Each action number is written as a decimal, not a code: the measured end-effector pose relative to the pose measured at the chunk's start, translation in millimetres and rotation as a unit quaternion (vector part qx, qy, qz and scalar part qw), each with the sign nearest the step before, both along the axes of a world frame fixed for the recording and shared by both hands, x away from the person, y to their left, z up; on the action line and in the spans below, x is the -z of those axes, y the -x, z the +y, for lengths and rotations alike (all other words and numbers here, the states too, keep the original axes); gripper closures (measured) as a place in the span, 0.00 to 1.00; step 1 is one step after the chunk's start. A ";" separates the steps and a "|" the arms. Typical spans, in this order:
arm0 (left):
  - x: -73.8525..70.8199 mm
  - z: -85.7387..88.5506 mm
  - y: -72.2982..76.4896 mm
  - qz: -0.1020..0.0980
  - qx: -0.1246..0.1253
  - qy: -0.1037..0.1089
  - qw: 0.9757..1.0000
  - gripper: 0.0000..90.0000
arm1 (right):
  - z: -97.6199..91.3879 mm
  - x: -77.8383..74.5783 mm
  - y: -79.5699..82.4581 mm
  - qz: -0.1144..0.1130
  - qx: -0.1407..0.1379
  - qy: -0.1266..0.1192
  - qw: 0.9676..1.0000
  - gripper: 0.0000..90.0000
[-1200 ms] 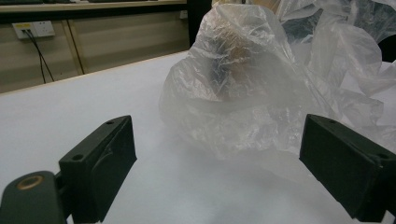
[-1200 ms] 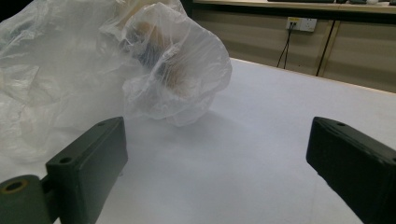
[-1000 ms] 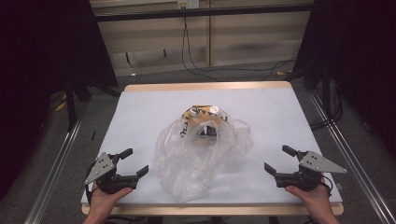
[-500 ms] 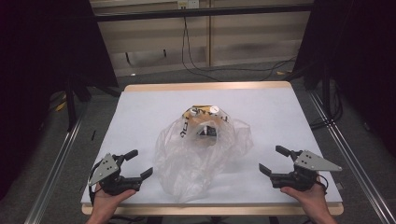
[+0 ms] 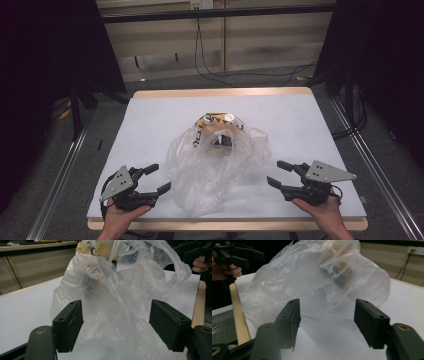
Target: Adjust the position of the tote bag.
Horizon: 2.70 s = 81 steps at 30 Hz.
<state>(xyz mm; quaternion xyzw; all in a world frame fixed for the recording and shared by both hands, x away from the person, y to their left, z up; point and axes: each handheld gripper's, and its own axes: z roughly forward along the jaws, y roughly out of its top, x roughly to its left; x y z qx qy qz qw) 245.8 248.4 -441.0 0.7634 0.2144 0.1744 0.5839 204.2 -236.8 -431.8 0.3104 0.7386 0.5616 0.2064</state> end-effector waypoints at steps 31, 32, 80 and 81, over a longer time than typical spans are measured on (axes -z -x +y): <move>-8.9 -88.6 -1.6 0.036 0.163 -0.048 0.985 0.62 | 74.9 -52.7 -24.4 -0.033 -0.115 0.003 0.993 0.52; -4.6 -89.8 -2.3 0.037 0.166 -0.057 0.984 0.62 | 77.9 -51.7 -24.3 -0.030 -0.116 0.005 0.993 0.52; 35.9 -114.8 -4.8 0.117 0.234 -0.189 0.946 1.00 | 95.2 41.6 -47.0 0.104 -0.142 0.126 0.976 1.00; 33.9 -113.0 -5.5 0.120 0.235 -0.177 0.948 1.00 | 94.8 40.4 -46.5 0.099 -0.141 0.125 0.977 1.00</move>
